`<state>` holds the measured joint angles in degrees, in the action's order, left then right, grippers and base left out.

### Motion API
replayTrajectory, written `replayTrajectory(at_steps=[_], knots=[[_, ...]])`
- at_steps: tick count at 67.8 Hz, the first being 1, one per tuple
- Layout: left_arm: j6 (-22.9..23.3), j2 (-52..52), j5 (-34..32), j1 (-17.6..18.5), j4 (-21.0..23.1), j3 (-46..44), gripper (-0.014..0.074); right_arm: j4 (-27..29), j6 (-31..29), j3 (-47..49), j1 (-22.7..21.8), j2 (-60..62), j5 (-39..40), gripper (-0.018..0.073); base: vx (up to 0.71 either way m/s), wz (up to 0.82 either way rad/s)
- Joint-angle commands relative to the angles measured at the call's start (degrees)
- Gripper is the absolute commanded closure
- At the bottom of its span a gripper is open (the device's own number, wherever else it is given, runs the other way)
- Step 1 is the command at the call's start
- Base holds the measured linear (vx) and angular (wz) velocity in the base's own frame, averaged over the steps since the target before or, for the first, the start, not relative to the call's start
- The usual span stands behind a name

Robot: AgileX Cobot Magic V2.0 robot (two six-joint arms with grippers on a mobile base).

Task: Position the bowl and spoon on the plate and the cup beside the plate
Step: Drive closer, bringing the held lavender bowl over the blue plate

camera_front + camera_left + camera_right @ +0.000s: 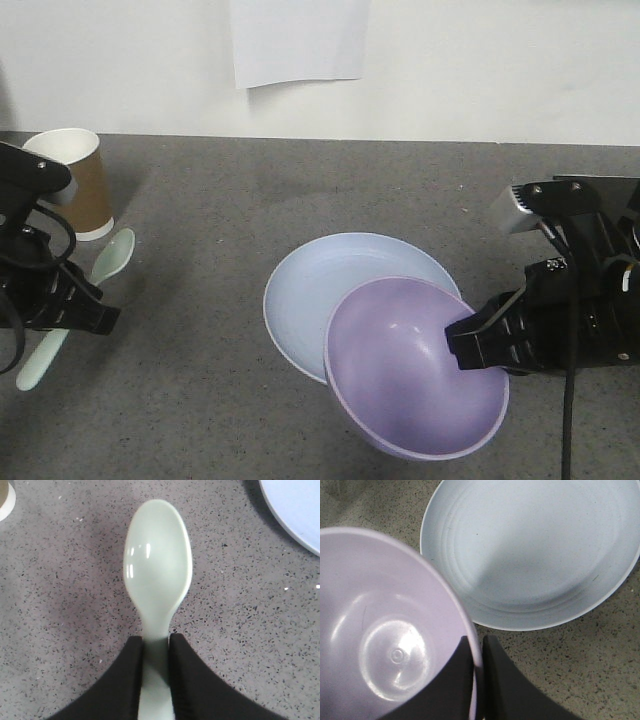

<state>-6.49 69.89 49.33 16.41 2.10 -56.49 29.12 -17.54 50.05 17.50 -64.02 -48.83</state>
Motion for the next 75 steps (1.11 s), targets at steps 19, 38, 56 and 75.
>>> replayTrajectory(at_steps=[19,38,56,75], knots=[[0.43,-1.5,-2.74,0.21,0.6,-1.27,0.0514,1.56,-0.36,1.54,-0.1,1.16,2.32,0.056,0.03,0.01],[0.43,-1.5,-2.74,0.21,0.6,-1.27,0.0514,1.56,-0.36,1.54,-0.1,1.16,2.32,0.056,0.02,0.0],[0.43,-1.5,-2.74,0.21,0.6,-1.27,0.0514,1.56,-0.36,1.54,-0.1,1.16,2.32,0.056,0.02,0.0],[0.43,-1.5,-2.74,0.21,0.6,-1.27,0.0514,1.56,-0.36,1.54,-0.1,1.16,2.32,0.056,0.0,0.0]])
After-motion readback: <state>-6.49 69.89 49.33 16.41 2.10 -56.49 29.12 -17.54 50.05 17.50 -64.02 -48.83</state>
